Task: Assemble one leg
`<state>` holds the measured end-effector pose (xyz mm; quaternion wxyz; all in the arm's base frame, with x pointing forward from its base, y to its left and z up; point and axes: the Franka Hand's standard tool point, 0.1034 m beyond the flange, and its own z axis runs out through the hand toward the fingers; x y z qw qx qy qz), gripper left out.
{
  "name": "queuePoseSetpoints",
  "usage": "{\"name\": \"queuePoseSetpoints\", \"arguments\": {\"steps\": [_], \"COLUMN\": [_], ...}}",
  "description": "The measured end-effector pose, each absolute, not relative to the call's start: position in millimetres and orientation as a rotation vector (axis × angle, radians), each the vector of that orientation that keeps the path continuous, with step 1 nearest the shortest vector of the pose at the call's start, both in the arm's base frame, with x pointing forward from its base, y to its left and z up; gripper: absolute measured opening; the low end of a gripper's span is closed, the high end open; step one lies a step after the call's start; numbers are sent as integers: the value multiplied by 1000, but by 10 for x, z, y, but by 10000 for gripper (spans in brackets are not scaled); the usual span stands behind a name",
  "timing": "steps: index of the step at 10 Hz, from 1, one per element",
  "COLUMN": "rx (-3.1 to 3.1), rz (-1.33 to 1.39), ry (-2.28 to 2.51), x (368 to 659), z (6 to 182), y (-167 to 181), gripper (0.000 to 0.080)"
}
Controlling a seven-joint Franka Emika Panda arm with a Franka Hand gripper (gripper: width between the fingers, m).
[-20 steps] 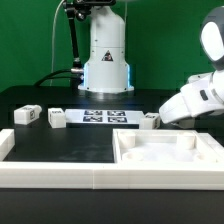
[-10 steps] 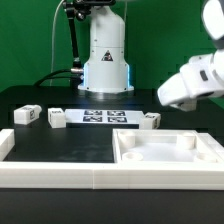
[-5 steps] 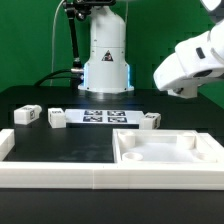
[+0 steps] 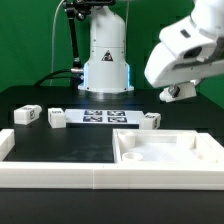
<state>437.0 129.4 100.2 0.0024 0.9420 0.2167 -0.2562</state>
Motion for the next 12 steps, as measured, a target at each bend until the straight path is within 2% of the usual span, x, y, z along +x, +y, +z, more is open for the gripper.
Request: {"name": "queuePoseSetpoints", "arguments": {"steps": [4, 5, 10, 12], "rx": [3039, 3053, 3076, 3106], "rz": [-398, -286, 187, 304], "ry": [670, 666, 695, 595], "x": [4577, 4586, 4698, 4837], "z": [1364, 1408, 1355, 1436], "y": [1254, 1236, 1211, 1124], "gripper": [291, 291, 291, 291]}}
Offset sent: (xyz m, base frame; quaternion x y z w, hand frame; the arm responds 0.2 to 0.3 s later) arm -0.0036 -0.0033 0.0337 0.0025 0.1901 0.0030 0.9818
